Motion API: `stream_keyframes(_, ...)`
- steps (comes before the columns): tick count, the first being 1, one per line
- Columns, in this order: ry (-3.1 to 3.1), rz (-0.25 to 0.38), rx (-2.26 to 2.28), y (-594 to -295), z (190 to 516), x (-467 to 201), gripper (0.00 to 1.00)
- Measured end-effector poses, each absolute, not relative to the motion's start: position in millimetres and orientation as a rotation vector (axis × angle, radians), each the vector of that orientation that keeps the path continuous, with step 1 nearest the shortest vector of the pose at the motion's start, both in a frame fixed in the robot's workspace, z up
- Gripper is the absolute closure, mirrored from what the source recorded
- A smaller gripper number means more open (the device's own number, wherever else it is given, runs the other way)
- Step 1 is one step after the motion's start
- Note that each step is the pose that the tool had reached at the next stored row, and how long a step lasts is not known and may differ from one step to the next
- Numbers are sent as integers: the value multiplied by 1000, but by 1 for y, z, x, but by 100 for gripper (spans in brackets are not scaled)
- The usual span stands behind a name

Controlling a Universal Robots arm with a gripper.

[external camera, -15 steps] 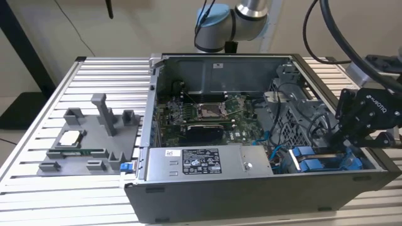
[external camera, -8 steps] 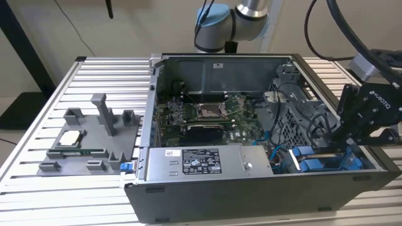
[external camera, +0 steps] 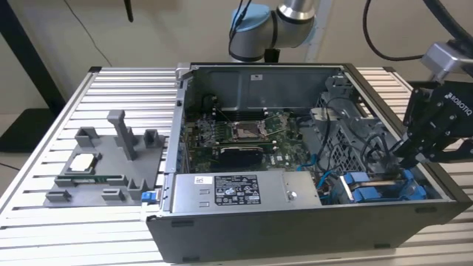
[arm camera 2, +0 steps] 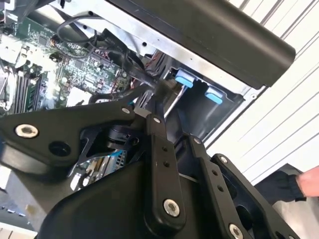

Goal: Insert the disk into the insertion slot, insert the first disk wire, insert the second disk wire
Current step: 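Insert the first disk wire, then insert the second disk wire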

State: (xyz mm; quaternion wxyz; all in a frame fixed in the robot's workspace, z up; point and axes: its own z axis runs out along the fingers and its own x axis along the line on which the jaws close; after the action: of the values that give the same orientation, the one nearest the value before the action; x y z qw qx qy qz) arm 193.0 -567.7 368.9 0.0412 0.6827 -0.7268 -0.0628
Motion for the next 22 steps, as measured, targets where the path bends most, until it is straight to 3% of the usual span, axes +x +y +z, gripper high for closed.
stream_keyframes(22,-2297,-200,2172,-568,387,193,73)
